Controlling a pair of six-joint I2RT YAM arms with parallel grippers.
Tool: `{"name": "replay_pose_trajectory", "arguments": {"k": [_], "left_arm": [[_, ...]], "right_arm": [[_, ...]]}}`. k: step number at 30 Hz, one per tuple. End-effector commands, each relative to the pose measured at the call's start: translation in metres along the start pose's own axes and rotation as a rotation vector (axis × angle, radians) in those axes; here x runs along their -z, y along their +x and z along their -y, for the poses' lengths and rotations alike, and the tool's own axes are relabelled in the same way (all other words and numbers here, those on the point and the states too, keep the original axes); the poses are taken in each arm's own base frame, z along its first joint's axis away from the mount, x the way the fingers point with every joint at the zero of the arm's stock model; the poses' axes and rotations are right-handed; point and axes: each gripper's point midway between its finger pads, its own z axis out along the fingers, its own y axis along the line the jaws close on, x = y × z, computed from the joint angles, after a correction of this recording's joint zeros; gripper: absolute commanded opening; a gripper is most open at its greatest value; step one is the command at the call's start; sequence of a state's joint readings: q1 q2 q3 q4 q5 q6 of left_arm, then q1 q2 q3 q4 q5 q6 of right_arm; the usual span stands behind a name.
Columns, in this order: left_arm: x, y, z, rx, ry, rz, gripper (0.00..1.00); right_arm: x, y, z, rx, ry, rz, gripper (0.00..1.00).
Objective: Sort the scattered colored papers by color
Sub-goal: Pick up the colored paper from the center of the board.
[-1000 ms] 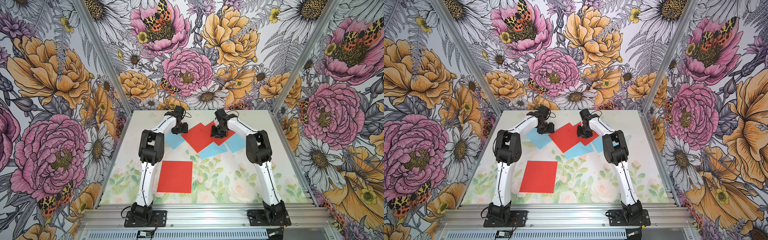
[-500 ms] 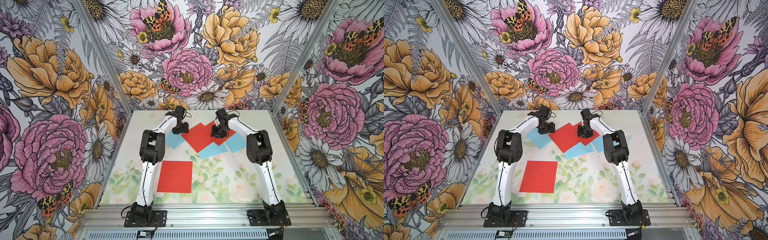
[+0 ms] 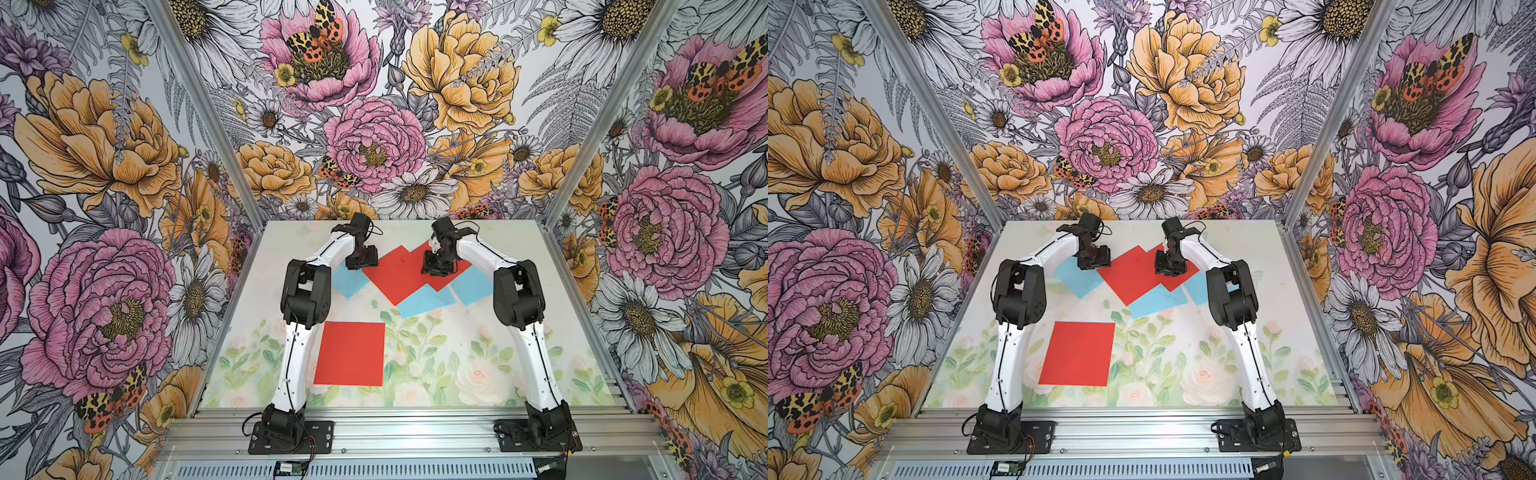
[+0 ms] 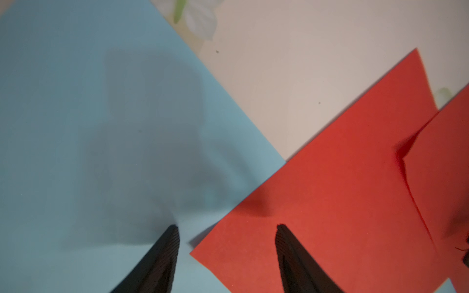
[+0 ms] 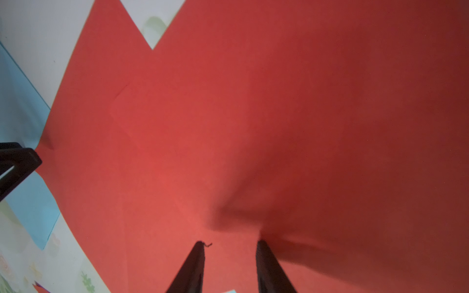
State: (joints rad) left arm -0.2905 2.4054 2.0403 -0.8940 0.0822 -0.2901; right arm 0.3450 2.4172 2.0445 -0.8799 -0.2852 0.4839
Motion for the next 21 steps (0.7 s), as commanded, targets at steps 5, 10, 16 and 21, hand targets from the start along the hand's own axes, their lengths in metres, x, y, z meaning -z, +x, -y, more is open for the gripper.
{"name": "replay_pose_trajectory", "arguments": {"k": [5, 10, 16, 21], "left_arm": [[-0.018, 0.034, 0.018, 0.040, 0.094, -0.128, 0.64], [-0.019, 0.041, 0.014, 0.083, 0.093, -0.150, 0.64], [-0.023, 0.047, 0.020, 0.164, 0.144, -0.178, 0.63], [-0.013, 0.044, 0.027, 0.201, 0.214, -0.185, 0.63]], "right_arm": [[-0.015, 0.007, 0.014, -0.019, 0.019, -0.036, 0.37], [-0.016, 0.007, 0.015, -0.021, 0.018, -0.037, 0.37], [-0.017, 0.010, 0.015, -0.019, 0.018, -0.045, 0.37], [-0.018, 0.009, 0.014, -0.021, 0.013, -0.046, 0.37]]}}
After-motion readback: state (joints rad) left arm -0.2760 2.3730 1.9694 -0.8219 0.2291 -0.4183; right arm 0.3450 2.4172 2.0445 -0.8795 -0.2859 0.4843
